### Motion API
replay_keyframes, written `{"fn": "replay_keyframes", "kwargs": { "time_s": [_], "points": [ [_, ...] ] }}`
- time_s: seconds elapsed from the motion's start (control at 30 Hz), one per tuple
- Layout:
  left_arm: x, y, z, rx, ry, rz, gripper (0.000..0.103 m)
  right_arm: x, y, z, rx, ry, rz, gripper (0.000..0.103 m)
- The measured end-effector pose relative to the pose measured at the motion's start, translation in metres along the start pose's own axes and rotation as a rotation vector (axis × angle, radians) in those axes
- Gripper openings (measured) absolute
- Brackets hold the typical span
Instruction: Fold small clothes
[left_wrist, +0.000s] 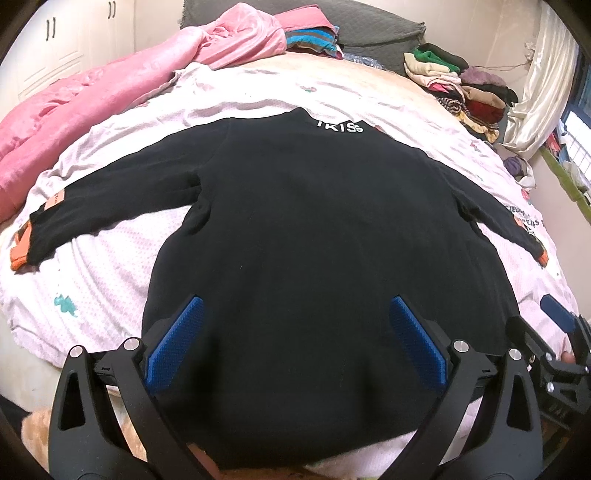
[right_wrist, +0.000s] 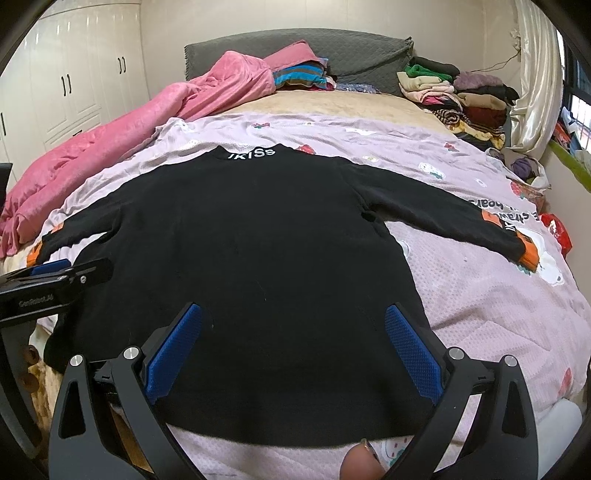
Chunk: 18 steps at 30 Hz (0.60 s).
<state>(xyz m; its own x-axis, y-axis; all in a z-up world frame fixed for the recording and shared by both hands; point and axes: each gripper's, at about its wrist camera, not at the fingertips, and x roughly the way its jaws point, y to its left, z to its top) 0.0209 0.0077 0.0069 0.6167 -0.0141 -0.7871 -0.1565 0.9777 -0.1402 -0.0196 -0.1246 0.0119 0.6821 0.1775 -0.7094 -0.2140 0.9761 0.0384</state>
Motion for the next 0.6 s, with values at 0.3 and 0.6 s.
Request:
{"fn": "replay_keyframes", "kwargs": {
  "time_s": [0.3,0.6],
  "points": [
    [0.016,0.000,0.029,-0.012,-0.005,0.012,0.094,0.022,-0.005,0.023,0.018,0.000,-0.022,0.099],
    [0.035,-0.006,0.062,0.004,0.001,0.021,0.094,0.042,-0.027,0.051,0.064,-0.015,-0.050,0.099]
  ]
}}
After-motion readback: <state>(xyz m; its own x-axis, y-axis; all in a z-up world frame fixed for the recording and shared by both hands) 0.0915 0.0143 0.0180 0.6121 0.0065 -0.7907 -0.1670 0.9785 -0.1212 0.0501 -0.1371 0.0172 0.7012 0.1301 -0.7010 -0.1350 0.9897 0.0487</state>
